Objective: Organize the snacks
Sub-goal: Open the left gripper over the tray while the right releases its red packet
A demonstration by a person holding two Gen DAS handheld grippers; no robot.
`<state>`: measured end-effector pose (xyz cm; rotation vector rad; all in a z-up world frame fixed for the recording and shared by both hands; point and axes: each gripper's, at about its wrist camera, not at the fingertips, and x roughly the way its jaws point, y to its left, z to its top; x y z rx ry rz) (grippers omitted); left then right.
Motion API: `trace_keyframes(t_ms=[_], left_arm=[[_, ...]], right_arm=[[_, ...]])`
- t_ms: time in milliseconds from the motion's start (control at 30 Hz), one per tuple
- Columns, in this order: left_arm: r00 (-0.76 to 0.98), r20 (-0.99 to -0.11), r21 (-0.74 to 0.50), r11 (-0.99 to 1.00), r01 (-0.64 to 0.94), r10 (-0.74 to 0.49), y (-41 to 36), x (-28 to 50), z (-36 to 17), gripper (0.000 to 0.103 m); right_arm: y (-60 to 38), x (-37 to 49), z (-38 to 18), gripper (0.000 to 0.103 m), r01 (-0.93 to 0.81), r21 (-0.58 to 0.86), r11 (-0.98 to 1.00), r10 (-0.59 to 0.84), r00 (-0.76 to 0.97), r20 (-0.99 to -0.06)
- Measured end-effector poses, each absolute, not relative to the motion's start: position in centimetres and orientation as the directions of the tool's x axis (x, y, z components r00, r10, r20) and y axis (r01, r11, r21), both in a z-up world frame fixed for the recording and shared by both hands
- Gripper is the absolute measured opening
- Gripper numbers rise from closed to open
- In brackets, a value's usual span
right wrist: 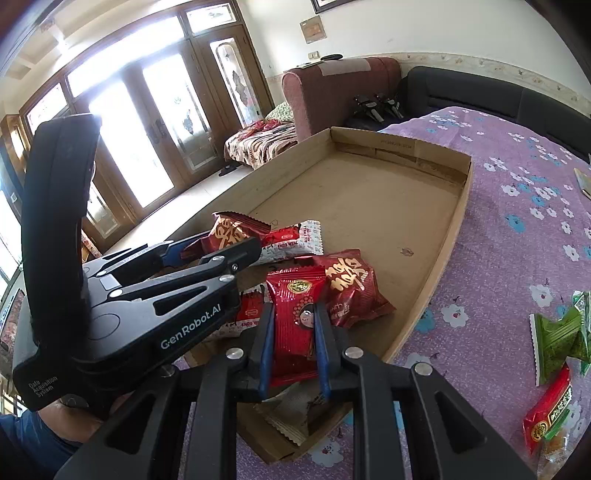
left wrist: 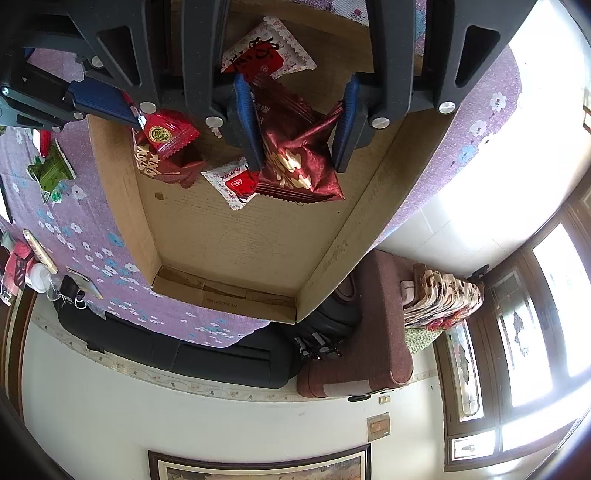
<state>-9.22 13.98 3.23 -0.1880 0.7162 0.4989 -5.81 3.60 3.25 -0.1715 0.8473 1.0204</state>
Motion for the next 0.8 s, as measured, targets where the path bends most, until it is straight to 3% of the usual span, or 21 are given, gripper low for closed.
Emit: trace_keyframes(t_ms=[367,800], left_arm=[[0.648,-0.654,0.025,0.866,-0.499,0.391,13.8,-9.6,3.4,0.054],[0.648,-0.638,0.056,0.864,-0.5,0.416,13.4,-9.7,3.7,0.057]], right_arm=[[3.1,-6.2,3.7,0.019,-0.807,0.24,0.54,0.693,0.264,-0.671],[1.9,-5.2,4.9,0.019,-0.77,0.268,0.579,0.699,0.299,-0.65]])
